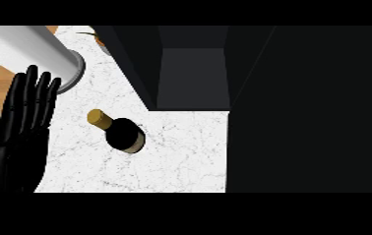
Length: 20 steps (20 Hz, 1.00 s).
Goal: Pick up the wine, place it into the cabinet and close the cabinet
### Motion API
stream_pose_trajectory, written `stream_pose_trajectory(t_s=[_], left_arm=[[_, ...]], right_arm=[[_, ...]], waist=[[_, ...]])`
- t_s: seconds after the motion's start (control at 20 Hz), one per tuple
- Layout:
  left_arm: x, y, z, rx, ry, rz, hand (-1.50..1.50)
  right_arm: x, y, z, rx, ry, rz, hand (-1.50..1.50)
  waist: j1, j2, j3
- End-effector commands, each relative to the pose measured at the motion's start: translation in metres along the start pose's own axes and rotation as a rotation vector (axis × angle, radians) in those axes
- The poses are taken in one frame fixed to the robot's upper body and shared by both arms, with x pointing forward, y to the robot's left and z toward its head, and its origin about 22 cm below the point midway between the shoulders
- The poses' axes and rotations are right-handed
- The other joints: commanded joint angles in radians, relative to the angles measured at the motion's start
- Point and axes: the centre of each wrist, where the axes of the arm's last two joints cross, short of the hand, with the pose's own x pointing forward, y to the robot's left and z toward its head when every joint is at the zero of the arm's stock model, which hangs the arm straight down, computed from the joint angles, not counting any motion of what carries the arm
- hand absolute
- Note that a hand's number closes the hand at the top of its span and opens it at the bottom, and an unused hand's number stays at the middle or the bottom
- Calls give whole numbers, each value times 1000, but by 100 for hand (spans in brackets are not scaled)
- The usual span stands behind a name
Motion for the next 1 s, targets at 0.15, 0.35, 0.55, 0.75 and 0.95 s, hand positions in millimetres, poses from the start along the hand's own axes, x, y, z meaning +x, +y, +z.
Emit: stream_pose_trajectory(t_s=[0.15,0.35,0.55,0.75,0.95], left_arm=[[-5,4,-20,-238,-83,113,-150],[-17,-13,-10,-376,80,332,-150],[13,10,-26,-421,113,362,-150],[48,11,-8,-424,109,365,-150],[75,11,-30,-413,143,401,-150]], right_arm=[[7,-5,20,-66,18,-19,-150],[25,26,29,110,127,-233,-150],[53,23,44,116,145,-256,-150],[83,28,63,88,161,-247,-150],[94,31,54,93,140,-259,-150]], waist=[[-14,-11,-1],[-22,-15,-3],[-10,-15,-1],[-3,-16,-1],[-5,-13,-1]])
